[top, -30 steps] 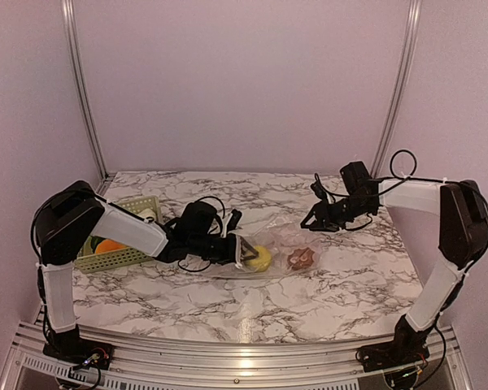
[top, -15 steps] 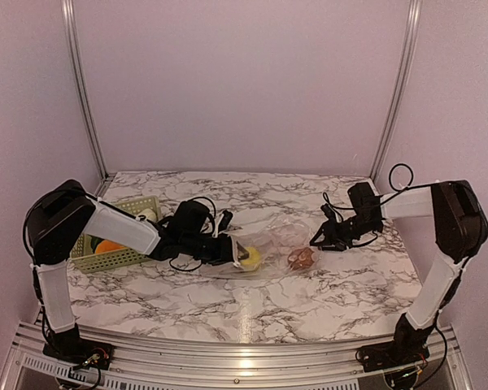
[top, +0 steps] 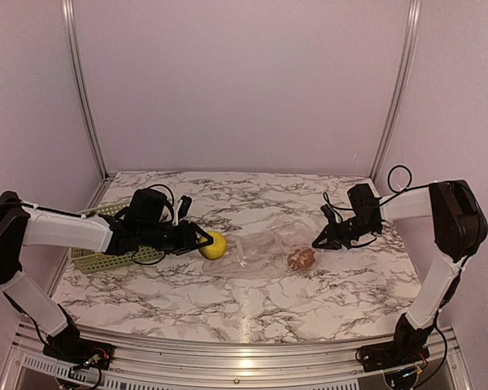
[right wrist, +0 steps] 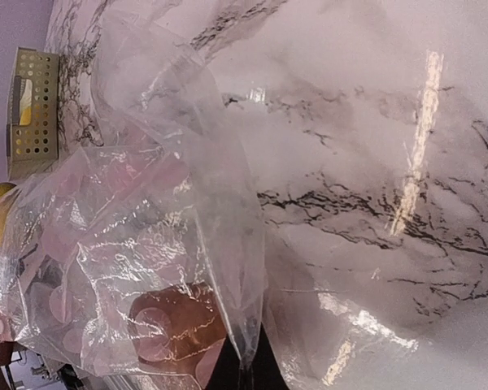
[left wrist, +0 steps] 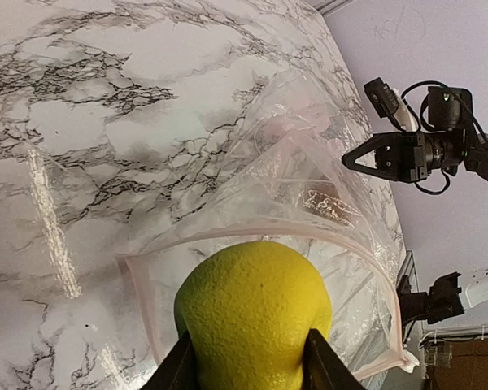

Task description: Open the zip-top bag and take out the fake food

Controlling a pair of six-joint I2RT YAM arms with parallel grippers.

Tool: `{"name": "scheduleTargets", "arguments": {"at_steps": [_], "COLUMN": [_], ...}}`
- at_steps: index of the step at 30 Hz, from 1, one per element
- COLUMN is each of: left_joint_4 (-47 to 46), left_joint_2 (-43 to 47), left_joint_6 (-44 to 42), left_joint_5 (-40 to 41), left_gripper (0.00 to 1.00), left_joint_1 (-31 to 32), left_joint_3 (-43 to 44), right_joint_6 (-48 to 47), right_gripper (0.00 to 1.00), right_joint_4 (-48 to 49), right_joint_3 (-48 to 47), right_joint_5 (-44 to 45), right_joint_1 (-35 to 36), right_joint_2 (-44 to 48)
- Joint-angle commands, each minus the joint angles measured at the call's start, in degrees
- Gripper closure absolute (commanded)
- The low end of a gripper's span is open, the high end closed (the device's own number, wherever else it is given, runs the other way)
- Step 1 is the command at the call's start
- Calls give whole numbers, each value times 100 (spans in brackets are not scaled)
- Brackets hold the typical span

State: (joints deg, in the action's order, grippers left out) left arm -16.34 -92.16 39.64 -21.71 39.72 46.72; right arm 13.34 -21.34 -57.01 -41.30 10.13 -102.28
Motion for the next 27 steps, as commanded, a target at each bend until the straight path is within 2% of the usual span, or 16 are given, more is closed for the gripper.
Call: {"name": "scheduleTargets", "arguments": {"at_steps": [1,6,9,16,20,27], "left_joint_4": [736,1443,2178,3621,4472,5441], "left_joint_2": [901,1829,2328,2762,2735,2871], "left_joint_6": [-70,-53,-64,-98,30,130], "left_joint_5": [426,796,1187,2085,2978,4512], "left_gripper": [70,68,67,61,61,58], "left_joint_1": [-390,-1213,-1736,-2809,-3182,-3392], "left_joint_3": [-289,-404,-328,-159,47,166], "right_joint_6": [107,116,115,127,116,105], "right_gripper": [100,100,100,100,100,100], "right_joint_4": [212,260,277,304,311,282], "right_joint_3": [-18,-1,-29,-106,-114,-242], "right_joint_5": [172,163,125,49,2,-1], "right_joint_1": [-64,-73,-68,-72,-73,-77], "right_joint_2": [195,193,157,114,81,32]}}
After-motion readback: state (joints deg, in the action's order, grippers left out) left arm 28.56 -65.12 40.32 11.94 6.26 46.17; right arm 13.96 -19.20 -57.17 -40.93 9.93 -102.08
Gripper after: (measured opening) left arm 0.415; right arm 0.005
